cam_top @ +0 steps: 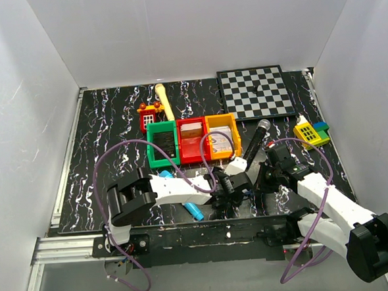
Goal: Take the credit cards out of the card holder
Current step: Remove the credit card from the card holder.
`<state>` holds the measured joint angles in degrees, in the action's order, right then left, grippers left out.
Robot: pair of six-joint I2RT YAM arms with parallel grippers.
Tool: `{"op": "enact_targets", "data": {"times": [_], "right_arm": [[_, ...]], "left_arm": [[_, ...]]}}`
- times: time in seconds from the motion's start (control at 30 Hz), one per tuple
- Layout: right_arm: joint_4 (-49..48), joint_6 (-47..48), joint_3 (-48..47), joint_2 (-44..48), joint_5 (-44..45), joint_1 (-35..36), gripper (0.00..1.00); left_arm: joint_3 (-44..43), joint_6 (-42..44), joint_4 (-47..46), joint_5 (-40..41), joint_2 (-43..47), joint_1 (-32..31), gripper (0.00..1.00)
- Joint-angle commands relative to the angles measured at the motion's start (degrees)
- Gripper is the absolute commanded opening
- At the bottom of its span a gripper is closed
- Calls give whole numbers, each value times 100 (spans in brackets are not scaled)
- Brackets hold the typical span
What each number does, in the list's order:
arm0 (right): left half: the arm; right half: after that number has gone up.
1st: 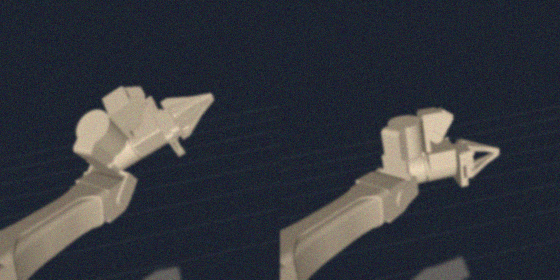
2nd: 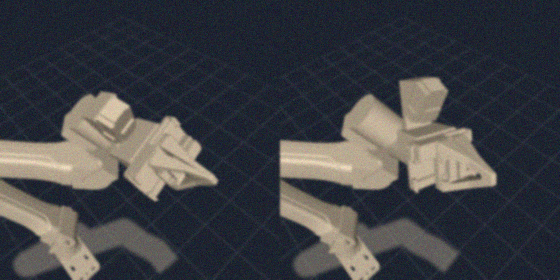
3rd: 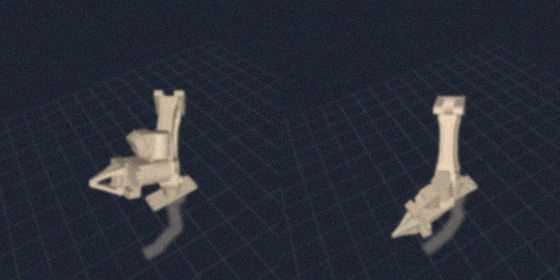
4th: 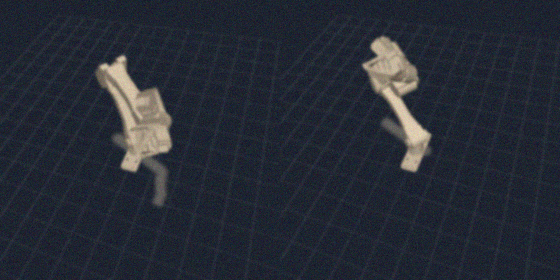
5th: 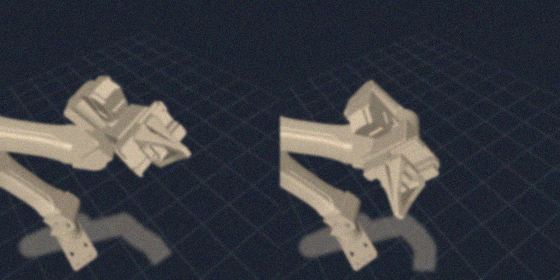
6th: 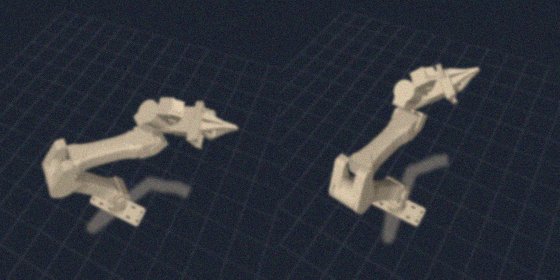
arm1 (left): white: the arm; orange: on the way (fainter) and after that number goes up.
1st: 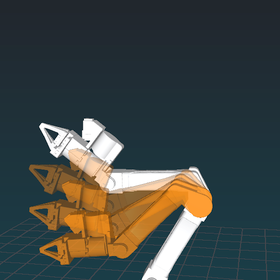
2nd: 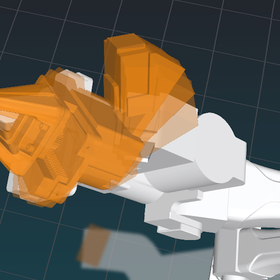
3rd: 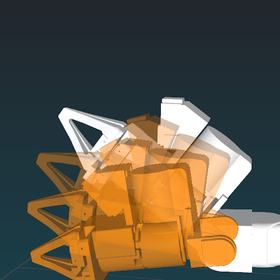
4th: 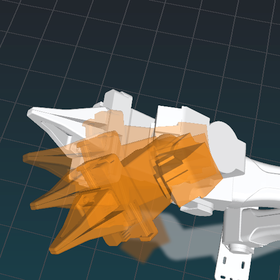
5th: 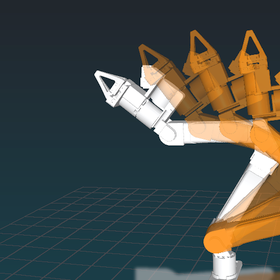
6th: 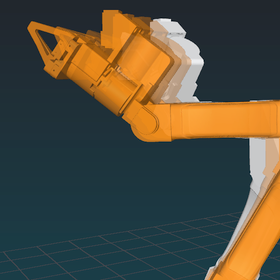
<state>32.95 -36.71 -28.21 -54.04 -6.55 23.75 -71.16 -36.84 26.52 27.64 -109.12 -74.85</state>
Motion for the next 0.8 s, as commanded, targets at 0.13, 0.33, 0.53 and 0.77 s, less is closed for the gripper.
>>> {"op": "enact_targets", "data": {"times": [0.13, 0.33, 0.53, 0.77], "right_arm": [[-78, 59, 26, 43, -40, 25, 1], [-61, 59, 8, 34, -49, 60, 1], [-52, 67, -1, 34, -49, 77, 1], [-52, 76, -1, 52, -57, 86, 1]], "left_arm": [[93, -227, 283, 479, 594, 41, 80], [93, -245, 301, 576, 708, 155, 81], [198, -324, 362, 585, 813, 295, 82], [453, -447, 397, 620, 1208, 489, 82]]}}
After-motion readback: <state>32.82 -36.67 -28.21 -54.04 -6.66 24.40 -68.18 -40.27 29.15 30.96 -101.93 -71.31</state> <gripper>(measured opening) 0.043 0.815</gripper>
